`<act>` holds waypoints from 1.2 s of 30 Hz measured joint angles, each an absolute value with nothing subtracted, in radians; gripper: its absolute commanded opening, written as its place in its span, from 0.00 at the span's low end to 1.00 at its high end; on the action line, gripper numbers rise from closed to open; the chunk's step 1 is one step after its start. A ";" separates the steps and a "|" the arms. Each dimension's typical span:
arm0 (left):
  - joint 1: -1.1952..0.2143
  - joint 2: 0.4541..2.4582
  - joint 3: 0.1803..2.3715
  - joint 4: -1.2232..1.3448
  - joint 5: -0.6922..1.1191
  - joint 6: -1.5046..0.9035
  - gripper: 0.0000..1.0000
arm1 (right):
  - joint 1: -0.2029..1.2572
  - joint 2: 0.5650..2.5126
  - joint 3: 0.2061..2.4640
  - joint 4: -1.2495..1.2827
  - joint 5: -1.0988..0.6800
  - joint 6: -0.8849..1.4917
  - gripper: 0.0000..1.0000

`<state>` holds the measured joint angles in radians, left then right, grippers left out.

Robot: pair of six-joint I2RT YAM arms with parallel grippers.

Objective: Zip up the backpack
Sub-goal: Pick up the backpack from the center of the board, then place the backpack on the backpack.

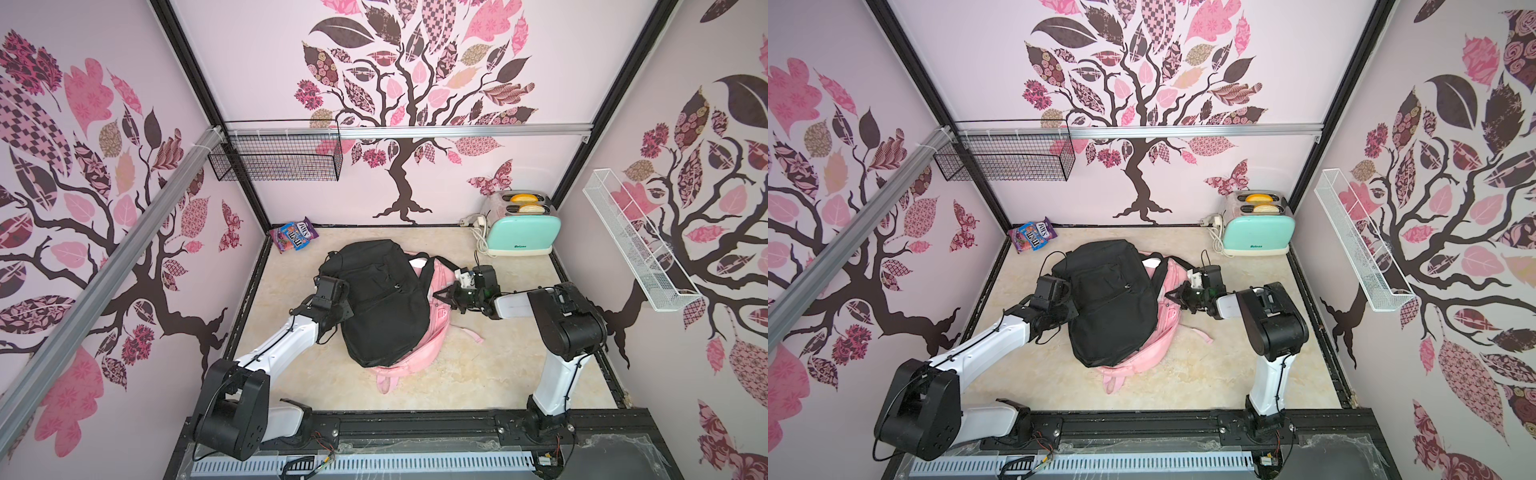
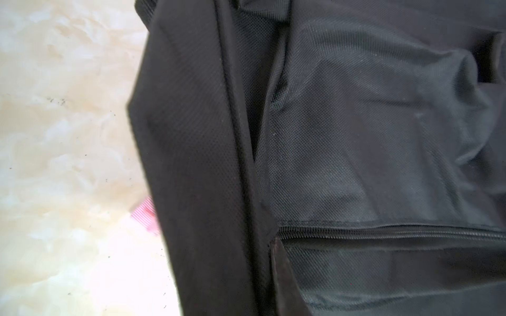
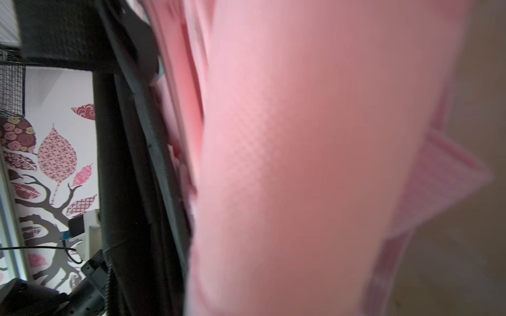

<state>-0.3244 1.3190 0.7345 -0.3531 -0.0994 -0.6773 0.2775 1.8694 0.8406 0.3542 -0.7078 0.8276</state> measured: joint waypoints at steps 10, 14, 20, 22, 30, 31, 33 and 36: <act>-0.341 1.279 0.693 -0.333 -0.055 -0.709 0.00 | 0.343 1.481 0.948 -0.188 -0.501 0.627 0.00; -0.321 1.291 0.693 -0.332 -0.044 -0.739 0.00 | 0.364 1.370 1.081 -0.438 -0.418 0.536 0.00; -0.277 1.351 0.691 -0.331 -0.059 -0.767 0.00 | 0.377 1.310 1.250 -0.720 -0.326 0.450 0.00; -0.275 1.369 0.691 -0.331 -0.066 -0.771 0.00 | 0.378 1.293 1.290 -0.785 -0.314 0.434 0.00; -0.273 1.439 0.714 -0.331 -0.096 -0.777 0.00 | 0.383 1.201 1.424 -0.913 -0.426 0.426 0.00; -0.273 1.449 0.718 -0.330 -0.097 -0.777 0.00 | 0.383 1.193 1.444 -0.919 -0.454 0.432 0.00; -0.273 1.465 0.723 -0.326 -0.100 -0.777 0.00 | 0.383 1.188 1.494 -0.923 -0.509 0.455 0.00; -0.273 1.478 0.730 -0.315 -0.099 -0.777 0.00 | 0.383 1.188 1.570 -0.899 -0.587 0.509 0.00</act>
